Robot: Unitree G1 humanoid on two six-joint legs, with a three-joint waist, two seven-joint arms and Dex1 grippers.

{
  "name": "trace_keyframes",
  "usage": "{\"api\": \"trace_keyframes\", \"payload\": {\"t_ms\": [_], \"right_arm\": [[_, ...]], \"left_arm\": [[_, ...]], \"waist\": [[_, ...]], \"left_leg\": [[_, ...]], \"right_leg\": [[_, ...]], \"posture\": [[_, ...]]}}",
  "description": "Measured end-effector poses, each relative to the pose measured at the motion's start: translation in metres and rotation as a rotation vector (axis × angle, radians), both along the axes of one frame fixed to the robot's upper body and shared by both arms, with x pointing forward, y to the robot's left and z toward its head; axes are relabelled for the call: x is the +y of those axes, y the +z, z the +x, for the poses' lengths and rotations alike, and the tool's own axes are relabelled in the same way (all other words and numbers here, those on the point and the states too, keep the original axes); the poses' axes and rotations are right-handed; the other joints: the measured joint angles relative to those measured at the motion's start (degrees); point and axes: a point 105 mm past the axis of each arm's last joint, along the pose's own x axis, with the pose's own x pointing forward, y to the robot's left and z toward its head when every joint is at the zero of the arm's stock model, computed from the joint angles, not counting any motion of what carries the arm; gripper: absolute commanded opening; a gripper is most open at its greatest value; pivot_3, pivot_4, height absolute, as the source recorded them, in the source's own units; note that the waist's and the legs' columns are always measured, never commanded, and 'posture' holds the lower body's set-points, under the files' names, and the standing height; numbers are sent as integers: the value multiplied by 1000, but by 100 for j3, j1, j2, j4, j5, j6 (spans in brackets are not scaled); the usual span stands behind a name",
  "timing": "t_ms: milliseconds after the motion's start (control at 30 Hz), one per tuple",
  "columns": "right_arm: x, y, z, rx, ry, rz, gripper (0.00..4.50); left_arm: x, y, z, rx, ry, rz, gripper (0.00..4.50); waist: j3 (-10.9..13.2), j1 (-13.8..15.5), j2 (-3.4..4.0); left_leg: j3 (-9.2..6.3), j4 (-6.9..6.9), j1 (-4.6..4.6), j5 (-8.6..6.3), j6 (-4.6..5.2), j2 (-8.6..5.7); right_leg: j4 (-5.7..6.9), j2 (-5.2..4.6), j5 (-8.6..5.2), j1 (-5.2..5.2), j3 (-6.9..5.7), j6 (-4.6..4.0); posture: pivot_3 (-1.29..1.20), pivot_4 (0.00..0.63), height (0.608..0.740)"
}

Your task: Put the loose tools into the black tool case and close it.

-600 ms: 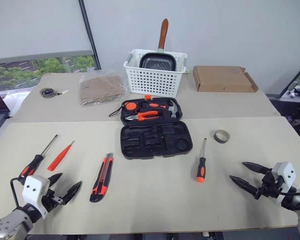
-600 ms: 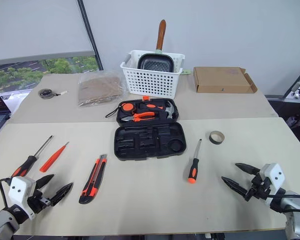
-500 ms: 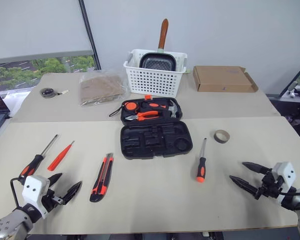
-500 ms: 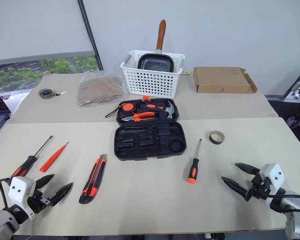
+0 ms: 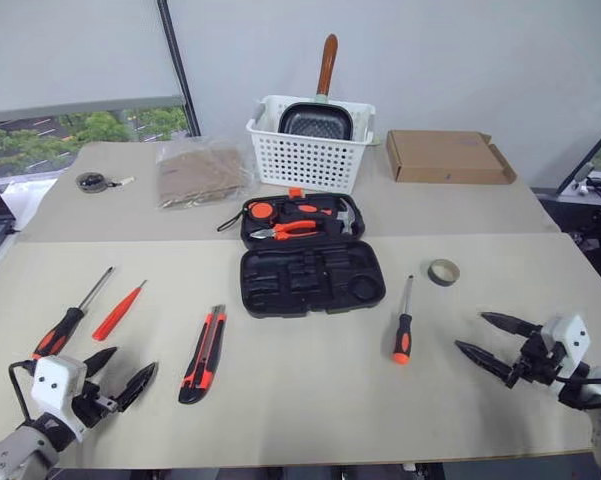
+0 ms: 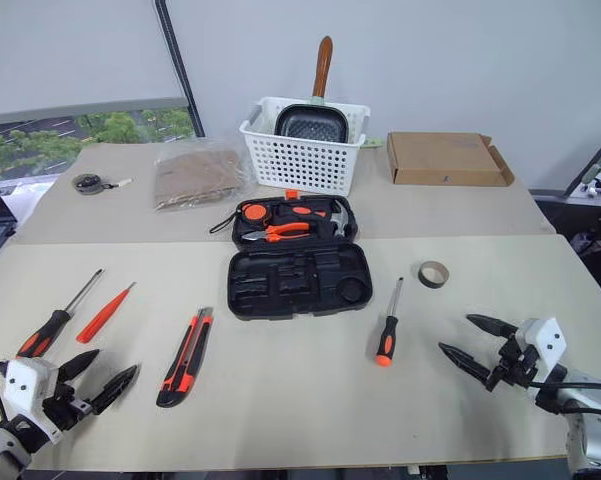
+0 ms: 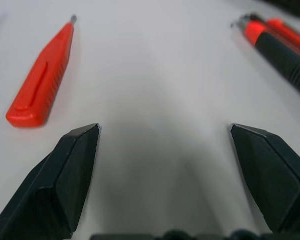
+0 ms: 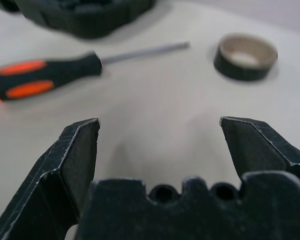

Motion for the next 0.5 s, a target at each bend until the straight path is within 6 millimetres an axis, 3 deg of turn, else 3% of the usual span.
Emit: {"api": "trace_keyframes", "payload": {"t_ms": [167, 267, 400, 500], "right_arm": [[47, 35, 15, -70, 193, 41, 4433], [80, 53, 17, -87, 340, 57, 4433], [116, 73, 14, -98, 498, 73, 4433], [140, 84, 10, -92, 603, 96, 4433]], "left_arm": [[20, 46, 15, -168, 123, -63, 4500], [43, 57, 21, -208, 271, -88, 4500], [79, 46, 16, -154, 475, -75, 4500], [92, 32, 13, -83, 542, -52, 4500]], "waist": [[2, 7, 0], [2, 7, 0], [2, 4, -4], [3, 7, -10]], "left_leg": [[-4, 0, 1, 2, -2, 0], [-5, -1, -2, 3, -3, 0], [-3, -1, -10, -4, 1, -1], [-1, 0, -14, -11, -6, -2]], "right_leg": [[2, 0, 11, 2, -2, 18], [3, 4, 19, 7, -3, 28], [-1, 10, 18, 9, -5, 25], [-2, 9, 18, 6, -8, 22]], "posture": [[0, 150, 700], [0, 150, 700], [0, 150, 700], [0, 150, 700]]}}
